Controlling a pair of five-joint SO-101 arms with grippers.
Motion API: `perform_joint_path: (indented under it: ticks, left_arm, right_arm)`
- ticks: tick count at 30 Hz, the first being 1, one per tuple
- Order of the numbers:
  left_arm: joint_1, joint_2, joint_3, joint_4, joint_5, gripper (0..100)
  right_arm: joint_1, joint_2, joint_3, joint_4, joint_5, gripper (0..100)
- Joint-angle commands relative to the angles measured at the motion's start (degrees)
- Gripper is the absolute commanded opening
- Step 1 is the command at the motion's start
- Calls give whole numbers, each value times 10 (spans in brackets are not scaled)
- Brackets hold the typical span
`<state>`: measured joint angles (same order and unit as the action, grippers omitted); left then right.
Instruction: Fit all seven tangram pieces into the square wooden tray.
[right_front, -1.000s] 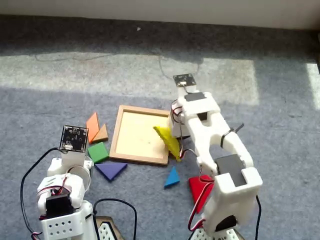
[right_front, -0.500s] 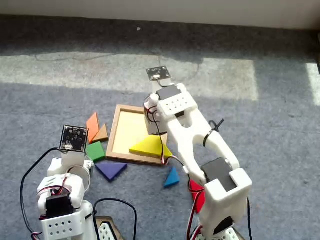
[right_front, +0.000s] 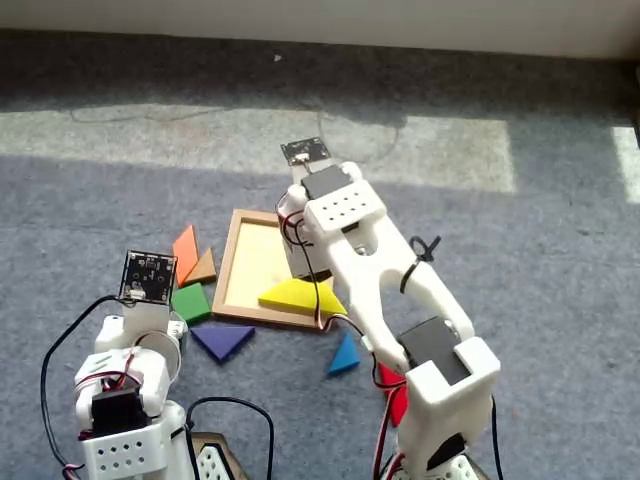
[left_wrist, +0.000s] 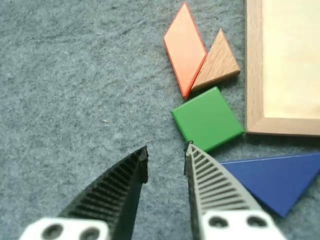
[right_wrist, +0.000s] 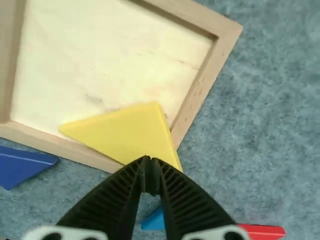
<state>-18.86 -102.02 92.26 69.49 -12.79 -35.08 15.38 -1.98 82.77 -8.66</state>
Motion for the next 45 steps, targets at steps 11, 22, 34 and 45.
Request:
perform_joint_path:
  ticks: [11, 22, 34, 45]
  left_arm:
    - [-5, -21, -5, -1, -7, 148]
    - [-5, -21, -5, -1, -7, 148]
    - [-5, -21, -4, -1, -7, 148]
    - [-5, -21, -4, -1, -7, 148]
  right_arm:
    - [-92, 87, -33, -53, -5, 5]
    - [-107, 31, -29, -52, -6, 5]
    - [-107, 66, -31, -78, -3, 5]
    - [-95, -90, -27, 28, -2, 5]
